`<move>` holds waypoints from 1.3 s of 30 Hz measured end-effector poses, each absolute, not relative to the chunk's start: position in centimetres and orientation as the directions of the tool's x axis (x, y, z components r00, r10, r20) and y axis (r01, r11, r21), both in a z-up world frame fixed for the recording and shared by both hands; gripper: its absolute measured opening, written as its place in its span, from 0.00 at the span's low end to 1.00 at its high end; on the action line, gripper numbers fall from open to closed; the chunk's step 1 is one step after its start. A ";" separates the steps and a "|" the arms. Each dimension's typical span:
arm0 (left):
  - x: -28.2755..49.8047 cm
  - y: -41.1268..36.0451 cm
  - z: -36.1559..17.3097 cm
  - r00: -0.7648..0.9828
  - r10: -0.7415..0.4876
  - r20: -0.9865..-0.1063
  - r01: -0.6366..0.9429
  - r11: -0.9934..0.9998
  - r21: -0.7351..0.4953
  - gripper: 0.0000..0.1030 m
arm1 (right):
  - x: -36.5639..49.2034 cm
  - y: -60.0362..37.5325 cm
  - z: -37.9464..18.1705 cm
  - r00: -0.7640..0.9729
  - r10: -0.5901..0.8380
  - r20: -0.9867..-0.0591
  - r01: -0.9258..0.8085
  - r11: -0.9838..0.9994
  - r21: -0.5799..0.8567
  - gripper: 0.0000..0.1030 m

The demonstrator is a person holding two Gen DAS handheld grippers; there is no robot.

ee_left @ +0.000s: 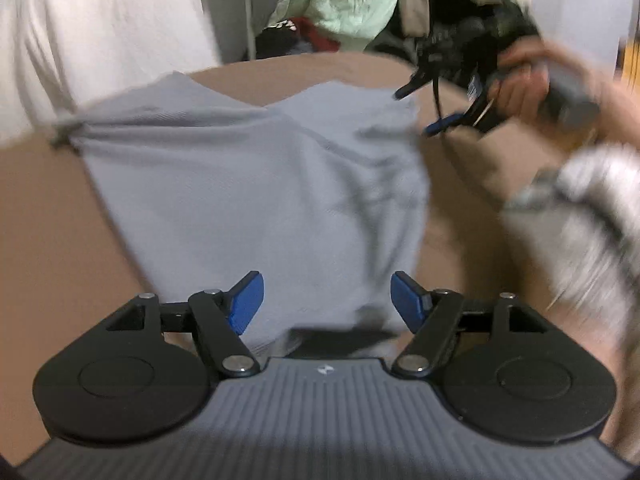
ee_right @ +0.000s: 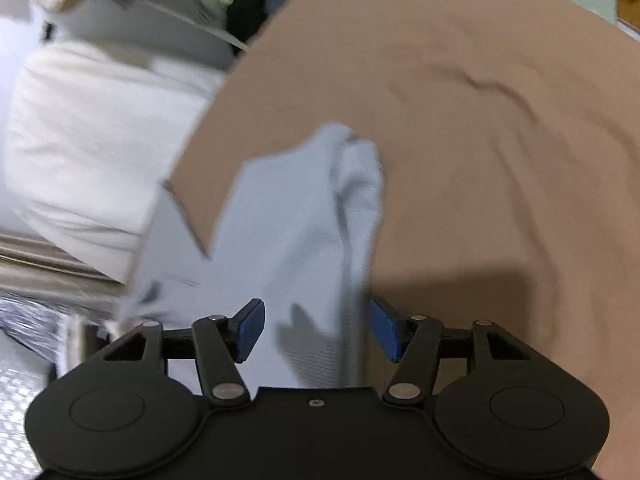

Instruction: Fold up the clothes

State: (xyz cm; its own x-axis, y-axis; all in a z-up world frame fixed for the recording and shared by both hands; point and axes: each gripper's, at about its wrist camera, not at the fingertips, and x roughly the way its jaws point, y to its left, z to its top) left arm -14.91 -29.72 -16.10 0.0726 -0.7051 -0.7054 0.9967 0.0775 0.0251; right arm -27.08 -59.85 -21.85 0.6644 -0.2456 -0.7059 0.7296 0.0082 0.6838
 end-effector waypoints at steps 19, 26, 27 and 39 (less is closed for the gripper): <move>-11.4 -25.1 -18.4 0.163 -0.637 -0.753 0.955 0.294 -0.042 0.04 | -25.3 -61.5 -23.2 0.686 -0.254 -0.682 0.724 0.146 0.674 0.47; -9.7 -23.8 -18.3 0.063 -0.618 -0.783 0.922 0.336 -0.191 0.10 | -24.8 -61.5 -22.3 0.632 -0.298 -0.716 0.774 0.181 0.607 0.19; -9.2 -23.6 -18.2 0.027 -0.624 -0.781 0.908 0.342 -0.241 0.14 | -25.0 -61.6 -22.3 0.637 -0.297 -0.711 0.768 0.164 0.619 0.19; -4.3 -23.7 -18.5 -0.111 -0.735 -0.669 0.743 0.386 -0.547 0.47 | -25.7 -63.2 -24.3 0.751 -0.239 -0.616 0.641 0.037 0.767 0.56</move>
State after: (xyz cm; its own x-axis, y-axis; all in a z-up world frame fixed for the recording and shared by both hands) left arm -4.34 -23.71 -18.47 -0.1114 -0.7349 -0.6690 0.7427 0.3857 -0.5473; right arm -25.69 -63.23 -24.26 0.7510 -0.2389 -0.6155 0.6405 0.0373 0.7670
